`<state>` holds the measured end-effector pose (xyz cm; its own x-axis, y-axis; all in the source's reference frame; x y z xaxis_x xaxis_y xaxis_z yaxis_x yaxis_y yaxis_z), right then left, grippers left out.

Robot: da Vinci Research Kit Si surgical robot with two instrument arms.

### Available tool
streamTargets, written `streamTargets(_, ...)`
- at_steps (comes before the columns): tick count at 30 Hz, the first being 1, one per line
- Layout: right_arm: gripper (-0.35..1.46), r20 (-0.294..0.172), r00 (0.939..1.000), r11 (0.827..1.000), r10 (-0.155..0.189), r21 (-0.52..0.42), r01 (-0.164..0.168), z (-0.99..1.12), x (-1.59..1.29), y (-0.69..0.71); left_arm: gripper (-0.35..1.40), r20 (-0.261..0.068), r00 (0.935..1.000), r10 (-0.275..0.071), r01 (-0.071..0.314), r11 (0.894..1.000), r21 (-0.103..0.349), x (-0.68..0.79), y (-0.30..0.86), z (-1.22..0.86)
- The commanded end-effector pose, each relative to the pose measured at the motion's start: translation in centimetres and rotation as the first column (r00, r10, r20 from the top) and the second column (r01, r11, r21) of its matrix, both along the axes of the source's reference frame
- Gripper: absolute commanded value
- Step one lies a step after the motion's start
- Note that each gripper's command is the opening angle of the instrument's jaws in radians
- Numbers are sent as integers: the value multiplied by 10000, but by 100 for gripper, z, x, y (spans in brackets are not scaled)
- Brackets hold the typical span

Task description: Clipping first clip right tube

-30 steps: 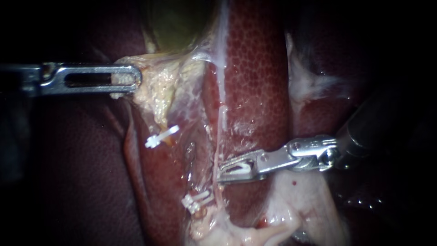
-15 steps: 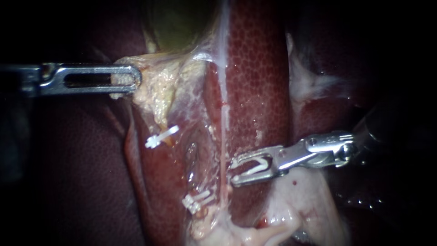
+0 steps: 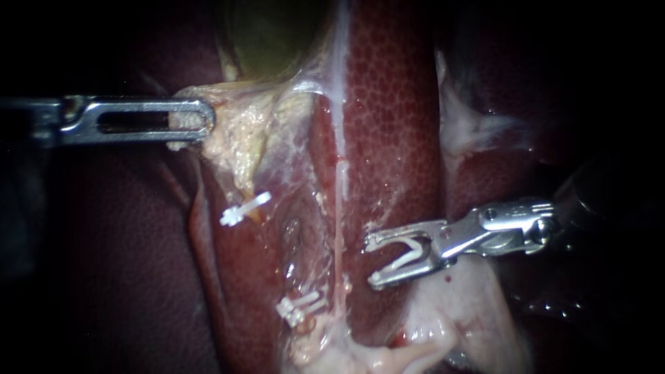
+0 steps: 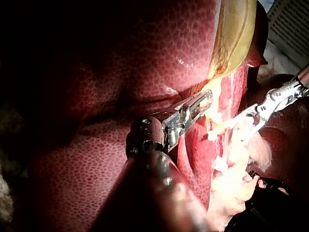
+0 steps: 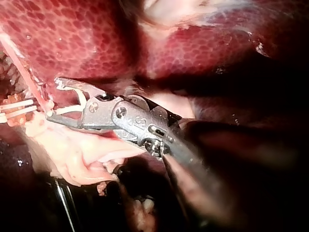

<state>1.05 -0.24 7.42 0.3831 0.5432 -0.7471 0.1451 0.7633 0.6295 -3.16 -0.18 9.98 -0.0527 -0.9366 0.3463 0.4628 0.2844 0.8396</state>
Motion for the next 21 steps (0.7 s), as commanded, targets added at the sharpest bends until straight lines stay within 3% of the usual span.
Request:
streamTargets(1,41,-16,10000,10000,56,-13,-56,2,3,-2,-35,3,10000,2,-2,10000,0,0,0,0)
streamTargets(13,43,-161,9998,9993,-125,358,131,23,39,-24,-35,2,10000,1,-1,10000,0,0,0,1)
streamTargets(21,47,-701,9974,9941,194,1081,-117,21,58,-32,-35,2,10000,1,-1,10000,0,0,0,1)
